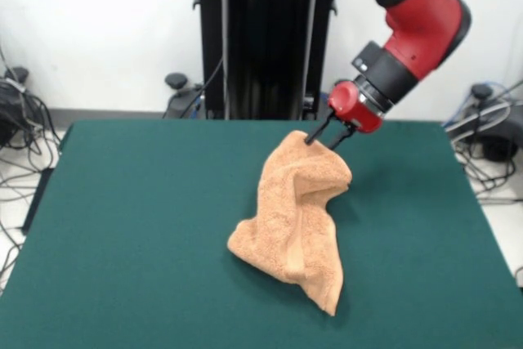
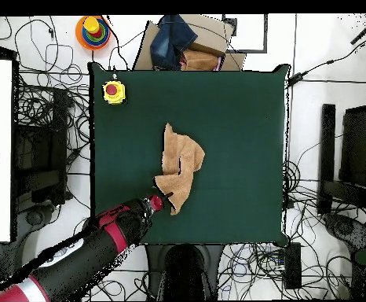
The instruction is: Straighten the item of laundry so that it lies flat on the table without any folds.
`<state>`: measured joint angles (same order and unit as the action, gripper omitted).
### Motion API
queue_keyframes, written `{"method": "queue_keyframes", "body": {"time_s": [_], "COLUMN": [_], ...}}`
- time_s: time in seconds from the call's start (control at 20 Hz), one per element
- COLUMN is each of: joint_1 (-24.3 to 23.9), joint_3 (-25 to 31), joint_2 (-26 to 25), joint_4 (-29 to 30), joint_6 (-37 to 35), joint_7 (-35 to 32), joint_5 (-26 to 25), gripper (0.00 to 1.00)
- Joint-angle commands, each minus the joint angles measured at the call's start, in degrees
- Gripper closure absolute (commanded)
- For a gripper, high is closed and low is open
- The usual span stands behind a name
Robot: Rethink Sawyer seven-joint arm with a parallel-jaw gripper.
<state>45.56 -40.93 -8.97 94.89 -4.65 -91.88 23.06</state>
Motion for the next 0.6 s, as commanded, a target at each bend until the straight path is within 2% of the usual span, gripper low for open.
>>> {"method": "queue_keyframes", "body": {"time_s": [0.05,0.6], "joint_1": [-0.41,-2.42], "joint_3": [1.77,2.78], "joint_2": [-2.28,-0.24], "joint_4": [-7.73,-5.89], "joint_6": [3.0,6.78], "joint_7": [-13.76,-12.77], "joint_5": [4.51,2.49], "gripper": [0.0,0.0]}}
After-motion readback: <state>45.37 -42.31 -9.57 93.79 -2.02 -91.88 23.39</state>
